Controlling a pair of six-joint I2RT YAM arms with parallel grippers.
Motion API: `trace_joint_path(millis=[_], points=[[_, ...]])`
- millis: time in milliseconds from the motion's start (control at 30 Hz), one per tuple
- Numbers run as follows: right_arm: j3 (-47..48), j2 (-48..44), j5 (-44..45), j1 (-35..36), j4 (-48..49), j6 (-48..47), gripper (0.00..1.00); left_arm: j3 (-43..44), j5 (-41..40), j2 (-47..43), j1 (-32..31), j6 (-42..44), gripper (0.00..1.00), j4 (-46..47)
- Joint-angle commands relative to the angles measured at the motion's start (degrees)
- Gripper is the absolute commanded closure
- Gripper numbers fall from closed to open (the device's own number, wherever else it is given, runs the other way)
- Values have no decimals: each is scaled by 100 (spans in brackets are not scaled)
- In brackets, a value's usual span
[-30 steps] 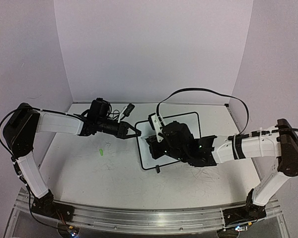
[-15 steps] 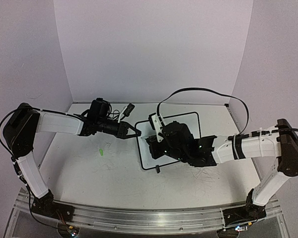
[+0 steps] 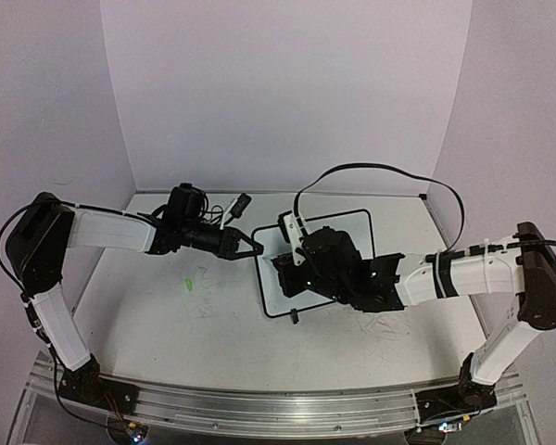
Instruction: Write a sentence on the whiteboard
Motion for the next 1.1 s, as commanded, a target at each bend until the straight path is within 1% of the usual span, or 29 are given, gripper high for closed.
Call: trace_joint_path(millis=[0,1067], points=[[-42,-25,48,45,49,104,100,110,187,-101,-2,-122,100,24],[-386,2,62,254,31,493,100,101,195,-163,-11,-113,100,25]])
